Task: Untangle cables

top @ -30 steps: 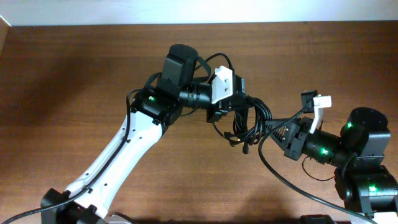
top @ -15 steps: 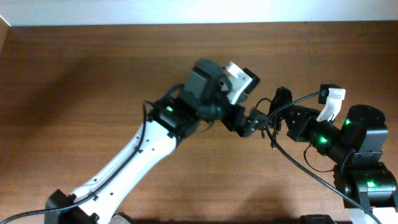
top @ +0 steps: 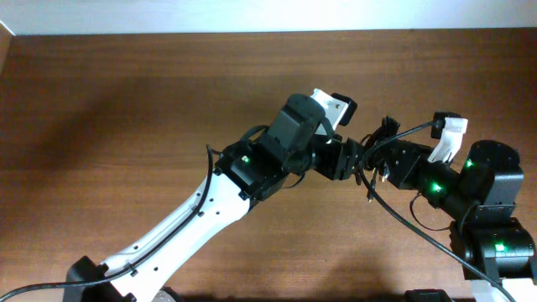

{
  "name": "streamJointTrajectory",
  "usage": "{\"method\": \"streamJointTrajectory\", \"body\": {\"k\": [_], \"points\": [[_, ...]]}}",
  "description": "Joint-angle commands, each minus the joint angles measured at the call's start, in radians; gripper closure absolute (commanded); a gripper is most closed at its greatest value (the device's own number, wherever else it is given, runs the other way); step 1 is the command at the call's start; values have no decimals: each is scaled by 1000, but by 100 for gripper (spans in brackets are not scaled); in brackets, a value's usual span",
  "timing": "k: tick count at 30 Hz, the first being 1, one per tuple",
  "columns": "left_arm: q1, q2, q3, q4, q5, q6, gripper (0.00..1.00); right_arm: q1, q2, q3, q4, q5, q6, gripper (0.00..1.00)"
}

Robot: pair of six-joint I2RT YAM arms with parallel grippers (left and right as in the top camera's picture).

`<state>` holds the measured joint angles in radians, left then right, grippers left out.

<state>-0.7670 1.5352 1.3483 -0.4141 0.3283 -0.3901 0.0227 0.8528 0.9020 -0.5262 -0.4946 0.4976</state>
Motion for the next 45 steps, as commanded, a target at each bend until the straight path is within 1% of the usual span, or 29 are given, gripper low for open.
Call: {"method": "streamJointTrajectory", "body": {"k": [1, 3, 4, 7, 8, 9, 10, 14, 17, 18, 22, 23, 24, 27, 28, 32, 34, 36, 39, 42, 43, 44, 45], "points": [[-46, 5, 16, 35, -30, -2, 30, -2, -8, 9, 12, -32, 0, 96], [-55, 14, 16, 38, -30, -2, 29, -2, -8, 9, 11, -37, -3, 96], [-55, 26, 16, 38, -31, -1, 35, -3, -8, 9, 11, -41, -3, 96], [-55, 37, 16, 31, -40, 2, 60, -3, -9, 9, 12, -43, -23, 96], [-53, 36, 16, 31, -40, 2, 67, -3, -9, 9, 11, -43, -23, 96], [-48, 36, 16, 29, -40, 2, 69, -3, -9, 9, 11, -44, -22, 96], [-44, 36, 16, 26, -41, 2, 70, -3, -9, 9, 11, -52, -22, 96], [23, 36, 16, 5, -37, 2, 78, -3, -13, 9, 23, -146, -42, 96], [21, 36, 16, 5, -36, 2, 78, -3, -12, 9, 69, -241, -52, 96], [21, 36, 16, 5, -37, 2, 78, -3, -12, 9, 111, -309, -52, 96], [21, 36, 16, 5, -38, 2, 77, -3, -12, 9, 134, -363, -51, 96], [22, 36, 16, 4, -48, 2, 82, -3, -13, 9, 143, -378, -51, 96], [22, 36, 16, -7, -100, 2, 100, -3, -13, 9, 146, -378, -51, 96], [32, 36, 16, -72, -273, 2, 100, -3, -13, 9, 146, -378, -51, 96], [45, 36, 16, -90, -296, 2, 100, -3, -13, 9, 146, -378, -51, 96], [157, 36, 16, -140, -299, 1, 100, -3, -13, 9, 146, -378, -51, 96], [192, 36, 16, -153, -293, 1, 100, -3, -13, 9, 146, -377, -51, 96], [220, 36, 16, -153, -280, -10, 100, -3, -13, 9, 146, -377, -51, 96], [221, 35, 16, -153, -280, -10, 100, -3, -13, 9, 142, -376, -52, 96], [259, 29, 16, -153, -280, -10, 100, -3, -13, 9, 111, -353, -52, 96], [273, 13, 16, -148, -263, 20, 100, -3, -13, 9, 87, -321, -52, 96], [275, -3, 16, -136, -233, 112, 100, -3, -13, 9, 81, -305, -52, 81], [272, -25, 16, -118, -166, 246, 100, -3, -13, 9, 81, -301, -52, 47]]}}
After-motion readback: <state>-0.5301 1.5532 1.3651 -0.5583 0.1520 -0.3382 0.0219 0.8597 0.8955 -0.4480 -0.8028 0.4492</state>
